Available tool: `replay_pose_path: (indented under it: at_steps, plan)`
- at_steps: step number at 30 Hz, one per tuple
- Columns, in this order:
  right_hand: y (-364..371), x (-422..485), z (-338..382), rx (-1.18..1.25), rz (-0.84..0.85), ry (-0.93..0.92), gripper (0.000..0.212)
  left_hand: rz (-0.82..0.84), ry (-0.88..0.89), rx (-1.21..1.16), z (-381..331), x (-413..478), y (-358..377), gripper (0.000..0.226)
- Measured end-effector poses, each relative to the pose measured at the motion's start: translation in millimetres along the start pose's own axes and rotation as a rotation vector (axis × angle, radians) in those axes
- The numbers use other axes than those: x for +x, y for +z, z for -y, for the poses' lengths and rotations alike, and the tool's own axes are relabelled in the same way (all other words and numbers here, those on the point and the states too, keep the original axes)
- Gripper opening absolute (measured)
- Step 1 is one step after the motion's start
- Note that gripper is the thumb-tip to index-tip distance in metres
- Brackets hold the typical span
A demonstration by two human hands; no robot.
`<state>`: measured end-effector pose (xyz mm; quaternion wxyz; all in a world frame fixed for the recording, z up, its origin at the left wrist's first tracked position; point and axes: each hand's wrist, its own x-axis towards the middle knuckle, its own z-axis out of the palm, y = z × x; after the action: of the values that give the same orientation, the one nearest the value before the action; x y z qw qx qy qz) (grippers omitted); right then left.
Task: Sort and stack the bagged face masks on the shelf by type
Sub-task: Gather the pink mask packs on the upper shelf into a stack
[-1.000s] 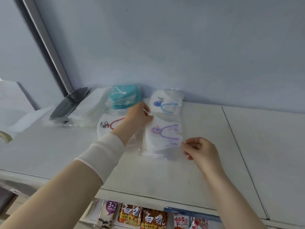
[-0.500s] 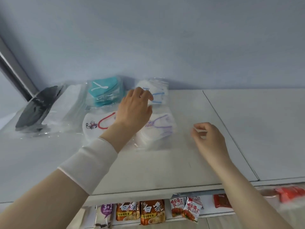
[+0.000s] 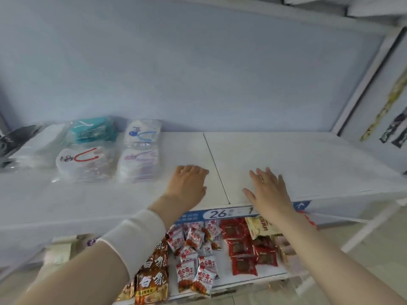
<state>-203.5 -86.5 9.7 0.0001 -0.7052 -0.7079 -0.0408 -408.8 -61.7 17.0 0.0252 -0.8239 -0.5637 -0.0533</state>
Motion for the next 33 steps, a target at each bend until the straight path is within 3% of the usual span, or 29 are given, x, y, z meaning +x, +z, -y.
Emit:
replay_pose_path:
  at_steps: [7, 20, 33]
  plan:
    - [-11, -97, -117, -0.010, 0.007, -0.011, 0.061, 0.110, -0.073, -0.027, -141, -46, -4, 0.060]
    - [-103, -141, -161, 0.099, -0.270, -0.089, 0.060, -0.228, 0.019, 0.048, -210, -67, -127, 0.060]
    - [-263, -99, -258, 0.138, -0.755, -0.348, 0.057, -0.632, -0.124, 0.116, -259, -10, -289, 0.057]
